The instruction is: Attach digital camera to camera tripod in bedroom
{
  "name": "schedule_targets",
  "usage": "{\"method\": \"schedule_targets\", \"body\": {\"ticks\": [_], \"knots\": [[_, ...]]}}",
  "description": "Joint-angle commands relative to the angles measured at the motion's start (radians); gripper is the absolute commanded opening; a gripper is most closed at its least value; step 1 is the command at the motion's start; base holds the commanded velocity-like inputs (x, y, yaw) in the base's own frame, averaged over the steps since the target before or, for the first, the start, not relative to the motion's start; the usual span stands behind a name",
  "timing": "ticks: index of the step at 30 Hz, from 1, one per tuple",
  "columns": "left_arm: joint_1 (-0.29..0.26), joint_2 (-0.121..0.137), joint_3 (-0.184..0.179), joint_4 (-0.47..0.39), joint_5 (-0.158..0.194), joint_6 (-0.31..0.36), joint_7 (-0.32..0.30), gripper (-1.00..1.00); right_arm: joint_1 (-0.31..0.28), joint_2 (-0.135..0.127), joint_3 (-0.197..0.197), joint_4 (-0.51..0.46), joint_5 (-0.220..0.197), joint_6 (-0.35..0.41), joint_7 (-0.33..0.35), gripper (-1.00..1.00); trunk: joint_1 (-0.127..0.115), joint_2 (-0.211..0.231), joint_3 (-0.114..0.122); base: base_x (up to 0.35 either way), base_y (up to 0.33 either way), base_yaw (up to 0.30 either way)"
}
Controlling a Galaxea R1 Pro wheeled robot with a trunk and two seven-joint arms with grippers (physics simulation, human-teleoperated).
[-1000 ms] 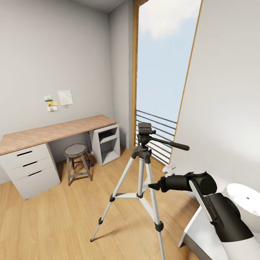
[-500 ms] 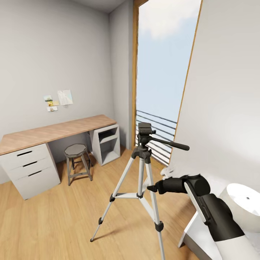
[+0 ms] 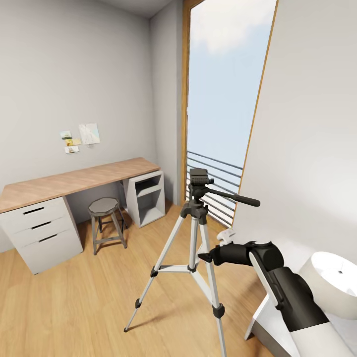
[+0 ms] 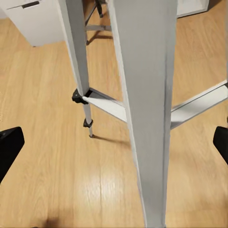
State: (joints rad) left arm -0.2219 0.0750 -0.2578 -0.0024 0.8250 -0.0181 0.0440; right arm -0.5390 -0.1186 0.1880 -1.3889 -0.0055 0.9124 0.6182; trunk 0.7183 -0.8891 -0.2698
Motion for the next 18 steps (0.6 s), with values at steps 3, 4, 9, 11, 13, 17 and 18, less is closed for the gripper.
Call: {"method": "schedule_targets", "body": {"ticks": [3, 4, 9, 11, 13, 17, 18], "knots": [[-0.001, 0.000, -0.009, 0.000, 0.006, -0.002, 0.002, -1.00, -0.001, 0.011, 0.001, 0.005, -0.003, -0.023, 0.002, 1.00, 0.000, -0.001, -0.001, 0.000, 0.000, 0.000], [-0.001, 0.000, -0.009, 0.000, 0.006, -0.002, 0.002, -1.00, -0.001, 0.015, 0.001, 0.010, -0.003, -0.031, 0.002, 1.00, 0.000, -0.001, -0.001, 0.000, 0.000, 0.000], [-0.001, 0.000, -0.009, 0.000, 0.006, -0.002, 0.002, -1.00, -0.001, 0.044, -0.002, 0.078, 0.004, -0.102, 0.001, 1.00, 0.000, -0.001, -0.001, 0.000, 0.000, 0.000], [-0.001, 0.000, -0.009, 0.000, 0.006, -0.002, 0.002, -1.00, -0.001, 0.049, -0.005, 0.090, 0.004, -0.121, 0.001, 1.00, 0.000, -0.001, -0.001, 0.000, 0.000, 0.000], [-0.001, 0.000, -0.009, 0.000, 0.006, -0.002, 0.002, -1.00, -0.001, 0.051, -0.007, 0.095, 0.005, -0.131, 0.001, 1.00, 0.000, -0.001, -0.001, 0.000, 0.000, 0.000], [-0.001, 0.000, -0.009, 0.000, 0.006, -0.002, 0.002, -1.00, -0.001, 0.052, -0.011, 0.101, 0.005, -0.144, -0.002, 1.00, 0.000, -0.001, -0.001, 0.000, 0.000, 0.000], [-0.001, 0.000, -0.009, 0.000, 0.006, -0.002, 0.002, -1.00, -0.001, 0.052, -0.012, 0.102, 0.005, -0.146, -0.003, 1.00, 0.000, -0.001, -0.001, 0.000, 0.000, 0.000]]}}
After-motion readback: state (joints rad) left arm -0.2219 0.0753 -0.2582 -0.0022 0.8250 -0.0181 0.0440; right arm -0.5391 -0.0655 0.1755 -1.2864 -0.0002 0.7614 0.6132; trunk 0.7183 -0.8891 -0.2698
